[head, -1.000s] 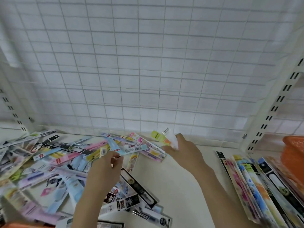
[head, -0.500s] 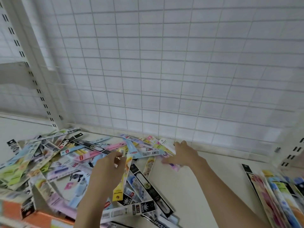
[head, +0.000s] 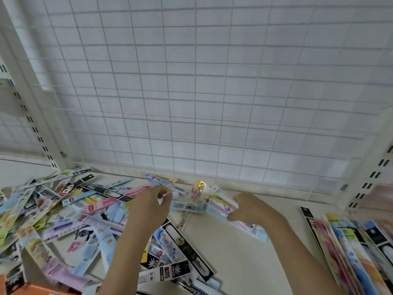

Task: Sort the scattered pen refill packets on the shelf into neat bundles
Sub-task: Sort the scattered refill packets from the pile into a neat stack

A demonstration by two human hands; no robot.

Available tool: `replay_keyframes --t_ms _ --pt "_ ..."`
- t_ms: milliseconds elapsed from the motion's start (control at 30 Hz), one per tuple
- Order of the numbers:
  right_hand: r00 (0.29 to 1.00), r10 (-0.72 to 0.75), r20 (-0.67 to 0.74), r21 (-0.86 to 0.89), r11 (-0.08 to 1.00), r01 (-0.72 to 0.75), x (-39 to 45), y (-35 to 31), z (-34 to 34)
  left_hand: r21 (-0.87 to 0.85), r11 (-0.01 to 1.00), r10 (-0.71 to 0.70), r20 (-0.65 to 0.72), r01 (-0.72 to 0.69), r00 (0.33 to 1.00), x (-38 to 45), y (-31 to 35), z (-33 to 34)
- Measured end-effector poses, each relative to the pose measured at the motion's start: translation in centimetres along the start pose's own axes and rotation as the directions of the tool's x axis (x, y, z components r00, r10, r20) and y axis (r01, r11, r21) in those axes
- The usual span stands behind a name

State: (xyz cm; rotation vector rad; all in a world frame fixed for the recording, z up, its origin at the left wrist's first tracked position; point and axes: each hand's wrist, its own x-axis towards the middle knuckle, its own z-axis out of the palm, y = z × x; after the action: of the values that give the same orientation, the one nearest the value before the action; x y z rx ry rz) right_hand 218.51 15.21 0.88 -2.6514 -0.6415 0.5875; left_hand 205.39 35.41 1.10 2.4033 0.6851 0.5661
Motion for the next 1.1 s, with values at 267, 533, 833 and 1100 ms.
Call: replay_keyframes --t_ms 267,533,833,1100 --pt "0.999 0.047 0.015 0.265 0.963 -0.049 -2.2 3.0 -1.1 0.016 1.000 0.019 0.049 -0.020 0.999 -0.8 1.0 1.7" --pt "0.996 0.093 -0.004 0.256 0.962 -0.089 -3.5 4.0 -2.4 -0.006 1.000 0.007 0.041 -0.007 0.999 -1.6 0.9 1.6" --pt "1.000 0.007 -0.030 0.129 0.992 -0.004 -3.3 3.9 -1.3 -0.030 0.999 -0.024 0.050 0.026 0.998 -2.5 0.7 1.2" --pt "0.999 -0.032 -0.009 0.170 0.985 0.033 -3.1 2.4 0.2 -0.008 0.999 -0.043 0.014 0.043 0.999 -3.2 0.1 0.4"
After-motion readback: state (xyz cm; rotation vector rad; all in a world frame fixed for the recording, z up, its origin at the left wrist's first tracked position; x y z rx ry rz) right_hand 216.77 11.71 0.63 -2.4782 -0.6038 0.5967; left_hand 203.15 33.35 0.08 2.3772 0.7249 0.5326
